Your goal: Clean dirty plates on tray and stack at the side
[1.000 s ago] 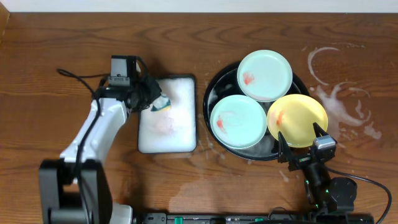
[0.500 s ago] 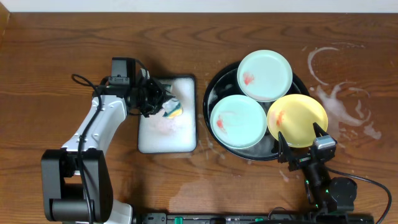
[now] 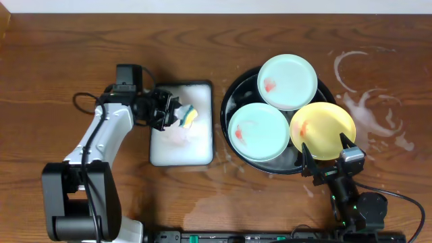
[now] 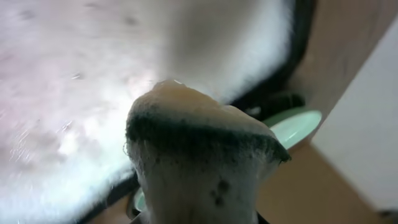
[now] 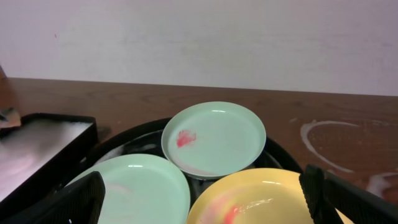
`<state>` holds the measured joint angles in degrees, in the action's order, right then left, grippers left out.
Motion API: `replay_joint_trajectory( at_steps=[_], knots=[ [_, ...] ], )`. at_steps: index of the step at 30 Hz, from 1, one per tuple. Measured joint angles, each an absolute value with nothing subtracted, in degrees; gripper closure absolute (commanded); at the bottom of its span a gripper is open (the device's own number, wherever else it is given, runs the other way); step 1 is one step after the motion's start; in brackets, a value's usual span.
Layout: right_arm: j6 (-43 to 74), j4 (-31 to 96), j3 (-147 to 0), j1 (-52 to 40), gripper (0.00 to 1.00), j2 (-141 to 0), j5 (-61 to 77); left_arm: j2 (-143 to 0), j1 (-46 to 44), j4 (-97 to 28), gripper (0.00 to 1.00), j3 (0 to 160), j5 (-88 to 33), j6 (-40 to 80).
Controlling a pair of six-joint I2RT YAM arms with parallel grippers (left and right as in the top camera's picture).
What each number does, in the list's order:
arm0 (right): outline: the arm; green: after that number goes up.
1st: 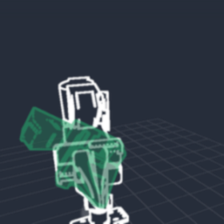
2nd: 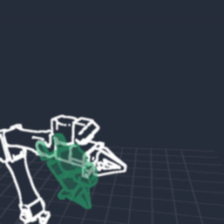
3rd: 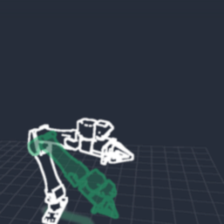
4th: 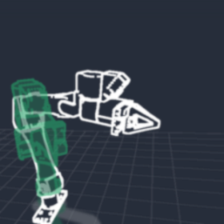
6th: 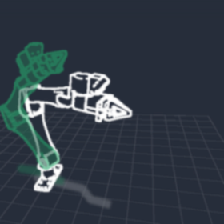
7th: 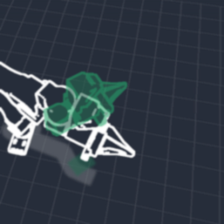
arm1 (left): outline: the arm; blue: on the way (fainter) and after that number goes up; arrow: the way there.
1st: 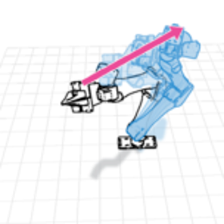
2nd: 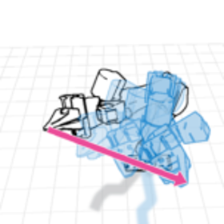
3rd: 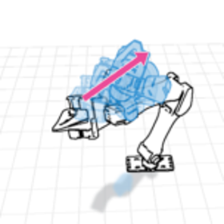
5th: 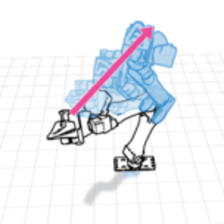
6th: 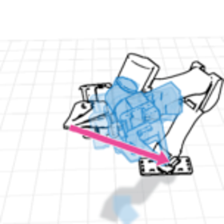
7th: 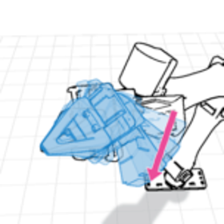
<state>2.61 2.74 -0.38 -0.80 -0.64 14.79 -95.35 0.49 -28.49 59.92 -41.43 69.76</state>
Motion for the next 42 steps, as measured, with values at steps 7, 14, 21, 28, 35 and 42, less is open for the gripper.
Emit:
replay_joint_trajectory(
  at_steps=[7,14,21,28,35,42],
  knots=[
    [2.6,2.7,-0.4,-0.8,0.01,-0.6,14.8,-95.4,2.7,-29.1,0.93,59.9,-45.6,78.7],
    [2.6,2.7,-0.4,-0.8,0.01,-0.6,14.8,-95.4,3.2,-29.1,0.92,59.9,-52.3,85.2],
    [2.6,2.8,-0.4,-0.8,0.01,-0.6,14.8,-95.4,3.3,-29.2,0.93,59.9,-54.3,90.0],
    [2.6,2.7,-0.4,-0.8,0.01,-0.6,14.8,-95.4,3.3,-29.2,0.93,59.9,-55.0,91.7],
    [2.6,2.7,-0.4,-0.8,0.01,-0.6,14.8,-95.4,3.3,-29.2,0.93,59.9,-55.2,91.7],
    [2.6,2.7,-0.4,-0.8,0.01,-0.6,14.8,-95.4,3.3,-29.2,0.92,59.9,-55.1,91.7]
  ],
)
